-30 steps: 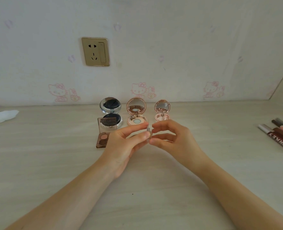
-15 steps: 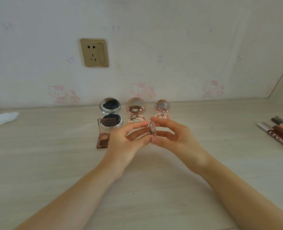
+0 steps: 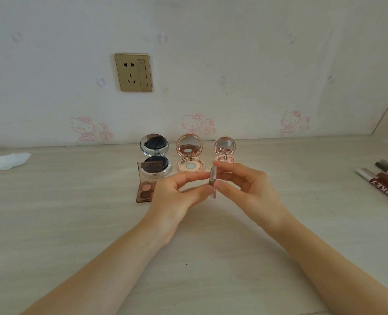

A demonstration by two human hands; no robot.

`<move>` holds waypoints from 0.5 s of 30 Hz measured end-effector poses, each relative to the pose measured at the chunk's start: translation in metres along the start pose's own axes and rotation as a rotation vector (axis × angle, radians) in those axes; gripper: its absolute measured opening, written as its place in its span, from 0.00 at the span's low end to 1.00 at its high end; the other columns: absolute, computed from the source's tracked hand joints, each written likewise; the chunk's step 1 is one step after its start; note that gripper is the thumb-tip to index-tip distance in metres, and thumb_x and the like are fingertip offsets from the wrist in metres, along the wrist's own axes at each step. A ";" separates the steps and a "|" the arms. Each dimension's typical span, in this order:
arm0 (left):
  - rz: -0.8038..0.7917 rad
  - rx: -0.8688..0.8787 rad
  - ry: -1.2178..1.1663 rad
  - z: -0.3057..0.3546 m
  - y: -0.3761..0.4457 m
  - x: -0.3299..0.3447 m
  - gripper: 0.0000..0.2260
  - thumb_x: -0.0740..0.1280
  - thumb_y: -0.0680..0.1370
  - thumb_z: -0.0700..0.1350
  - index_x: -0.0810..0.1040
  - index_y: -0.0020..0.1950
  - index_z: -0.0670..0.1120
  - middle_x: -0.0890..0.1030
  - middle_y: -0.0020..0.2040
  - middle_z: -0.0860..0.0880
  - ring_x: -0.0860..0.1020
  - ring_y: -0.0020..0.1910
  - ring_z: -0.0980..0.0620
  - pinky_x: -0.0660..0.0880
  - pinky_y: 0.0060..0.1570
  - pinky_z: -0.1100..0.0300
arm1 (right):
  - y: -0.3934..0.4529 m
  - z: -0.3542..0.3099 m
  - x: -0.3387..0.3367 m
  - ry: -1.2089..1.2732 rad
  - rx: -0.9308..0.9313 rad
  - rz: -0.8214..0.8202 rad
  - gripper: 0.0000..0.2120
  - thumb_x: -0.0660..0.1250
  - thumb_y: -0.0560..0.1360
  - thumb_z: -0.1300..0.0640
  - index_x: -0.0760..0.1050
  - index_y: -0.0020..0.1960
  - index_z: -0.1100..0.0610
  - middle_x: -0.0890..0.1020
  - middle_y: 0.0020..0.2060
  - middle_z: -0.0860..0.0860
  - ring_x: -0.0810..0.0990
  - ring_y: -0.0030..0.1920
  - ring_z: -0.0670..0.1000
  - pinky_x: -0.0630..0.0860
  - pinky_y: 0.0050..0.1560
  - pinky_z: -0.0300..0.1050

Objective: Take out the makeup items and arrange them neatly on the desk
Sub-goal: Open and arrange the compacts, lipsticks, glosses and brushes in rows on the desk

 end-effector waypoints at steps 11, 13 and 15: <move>-0.062 -0.291 -0.341 -0.007 -0.001 0.007 0.19 0.75 0.65 0.42 0.82 0.54 0.38 0.83 0.52 0.38 0.81 0.53 0.36 0.81 0.45 0.54 | -0.005 -0.006 0.008 -0.205 -0.192 -0.032 0.21 0.76 0.69 0.60 0.79 0.61 0.53 0.81 0.53 0.46 0.80 0.58 0.48 0.76 0.60 0.40; -0.078 -0.303 -0.348 -0.006 -0.001 0.006 0.19 0.75 0.64 0.42 0.83 0.53 0.37 0.83 0.52 0.37 0.82 0.52 0.36 0.81 0.44 0.54 | -0.005 -0.007 0.009 -0.202 -0.192 -0.055 0.21 0.75 0.70 0.60 0.78 0.62 0.54 0.80 0.54 0.46 0.80 0.58 0.49 0.76 0.60 0.41; -0.099 -0.312 -0.389 -0.004 0.001 0.005 0.17 0.74 0.66 0.42 0.83 0.53 0.37 0.83 0.52 0.37 0.83 0.50 0.39 0.81 0.44 0.54 | -0.006 -0.008 0.008 -0.141 -0.182 -0.065 0.20 0.74 0.70 0.63 0.78 0.61 0.51 0.80 0.54 0.47 0.79 0.59 0.50 0.76 0.61 0.43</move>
Point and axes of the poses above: each hand's wrist, its own y-axis towards the middle knuckle, its own x-axis out of the palm, z = x × y, the point moved 6 cm from there along y, towards the middle knuckle
